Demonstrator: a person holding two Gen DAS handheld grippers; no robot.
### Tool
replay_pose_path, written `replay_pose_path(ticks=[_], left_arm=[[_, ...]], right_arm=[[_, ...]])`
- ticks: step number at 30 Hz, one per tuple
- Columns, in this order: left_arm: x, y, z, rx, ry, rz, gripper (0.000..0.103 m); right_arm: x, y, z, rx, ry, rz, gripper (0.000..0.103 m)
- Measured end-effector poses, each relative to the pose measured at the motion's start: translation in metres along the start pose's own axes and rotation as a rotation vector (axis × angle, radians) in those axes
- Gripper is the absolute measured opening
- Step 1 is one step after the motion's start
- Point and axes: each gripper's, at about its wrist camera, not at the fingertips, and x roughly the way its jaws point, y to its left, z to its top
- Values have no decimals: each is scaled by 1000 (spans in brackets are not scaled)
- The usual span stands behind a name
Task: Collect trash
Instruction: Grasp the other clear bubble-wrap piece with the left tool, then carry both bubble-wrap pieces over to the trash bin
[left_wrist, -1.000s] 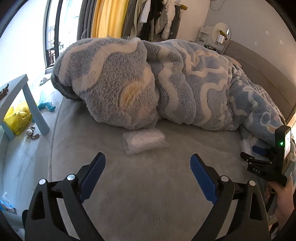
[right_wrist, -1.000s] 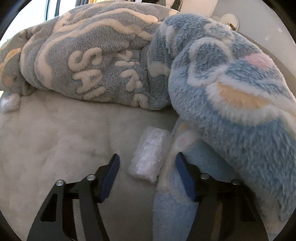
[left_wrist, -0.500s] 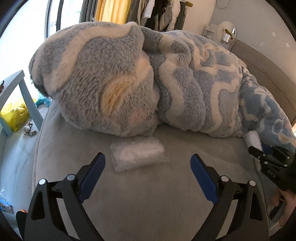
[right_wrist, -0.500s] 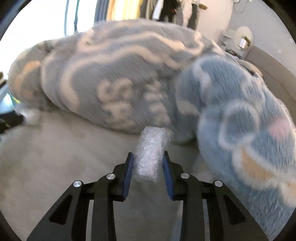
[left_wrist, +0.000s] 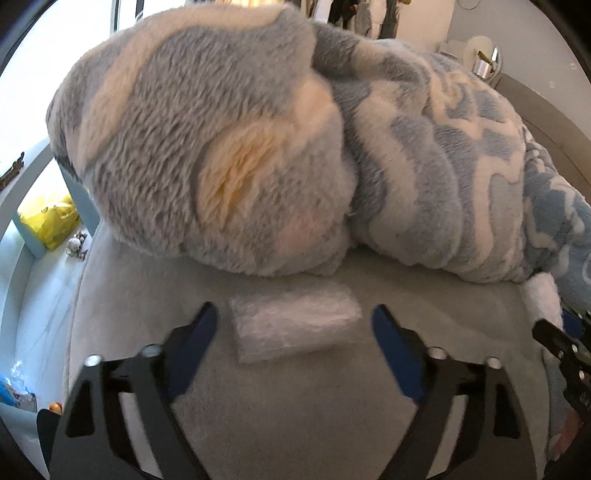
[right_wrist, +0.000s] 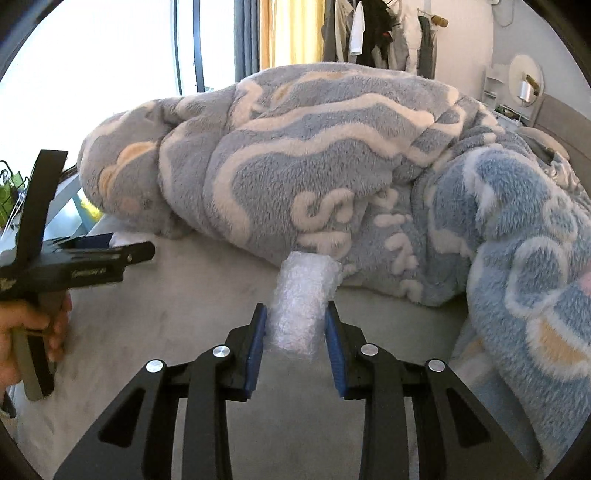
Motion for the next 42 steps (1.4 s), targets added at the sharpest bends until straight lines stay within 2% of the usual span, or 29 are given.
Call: replay_pose_path(ticks=[5,7,13,17,22,33,42], left_arm=[[3,5,-1,-21,4,-15,71],[-2,6,-3,-19,0,-32,66],[-26,-2,-8,59,-26,-47,66],[-46,1,-21,81,-21,-88,65],[-64,-2,-39,125,-23,-97,65],[-109,3,-60,135,-13,-196,65],[-146,25,-89,152,-13,-218,65]], right_arm=[[-13,6,-11,-16,-4,-1,32],[-13,7,-6,-18,-3,9,32],[-24,11,2,18,-20,52,32],[-33,27,3,19,-32,69,32],[-47,46,-4,27,-38,83,32],[-72,76,-17,95,-49,153,32],[-90,115,-29,105,-49,192,32]])
